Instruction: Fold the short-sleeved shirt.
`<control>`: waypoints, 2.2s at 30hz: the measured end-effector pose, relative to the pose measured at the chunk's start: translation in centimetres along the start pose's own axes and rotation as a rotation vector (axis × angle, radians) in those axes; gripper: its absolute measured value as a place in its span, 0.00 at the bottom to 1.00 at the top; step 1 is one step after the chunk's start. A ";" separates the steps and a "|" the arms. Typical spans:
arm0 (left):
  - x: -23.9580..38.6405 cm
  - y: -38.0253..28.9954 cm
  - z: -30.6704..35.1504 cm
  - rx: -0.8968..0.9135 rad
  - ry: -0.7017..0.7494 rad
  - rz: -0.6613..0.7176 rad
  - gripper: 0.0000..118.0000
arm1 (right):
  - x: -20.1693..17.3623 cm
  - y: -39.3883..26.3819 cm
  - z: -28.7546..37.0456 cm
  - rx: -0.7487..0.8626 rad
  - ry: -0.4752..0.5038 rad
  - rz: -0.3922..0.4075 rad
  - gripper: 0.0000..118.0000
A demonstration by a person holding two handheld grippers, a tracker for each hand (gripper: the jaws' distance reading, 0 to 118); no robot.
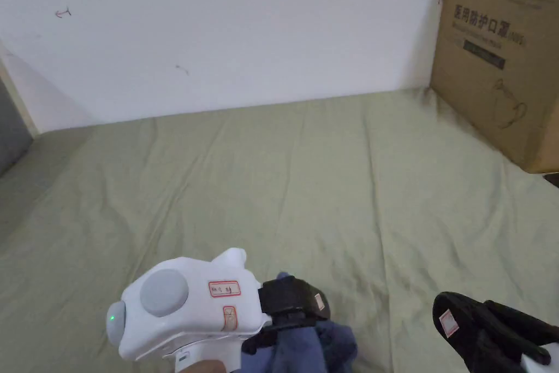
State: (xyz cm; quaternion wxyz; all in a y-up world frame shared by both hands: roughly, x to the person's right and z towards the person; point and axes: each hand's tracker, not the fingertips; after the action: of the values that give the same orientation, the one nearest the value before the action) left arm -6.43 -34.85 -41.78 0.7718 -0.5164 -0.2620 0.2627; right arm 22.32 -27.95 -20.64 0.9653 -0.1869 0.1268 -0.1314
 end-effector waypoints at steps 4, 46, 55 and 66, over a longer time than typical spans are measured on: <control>1.1 -0.1 1.7 0.065 -0.017 -0.040 0.97 | 1.9 0.0 1.2 0.015 -0.034 -0.028 0.00; 5.8 -10.7 17.9 1.045 0.459 -0.631 0.02 | -0.8 4.9 1.5 0.508 -0.115 0.177 0.00; 2.9 -15.5 17.3 1.096 0.567 -0.542 0.02 | 1.0 1.1 0.0 0.300 -0.218 0.054 0.00; 2.0 -14.6 17.0 1.060 0.548 -0.532 0.02 | -0.1 3.7 -1.2 0.252 -0.007 0.135 0.00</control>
State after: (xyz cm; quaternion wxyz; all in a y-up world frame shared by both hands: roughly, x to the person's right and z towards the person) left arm -14.47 -27.09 -22.22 0.9993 -0.0316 -0.0095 0.0152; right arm 22.66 -24.98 -23.14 0.9881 -0.0559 0.1185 -0.0803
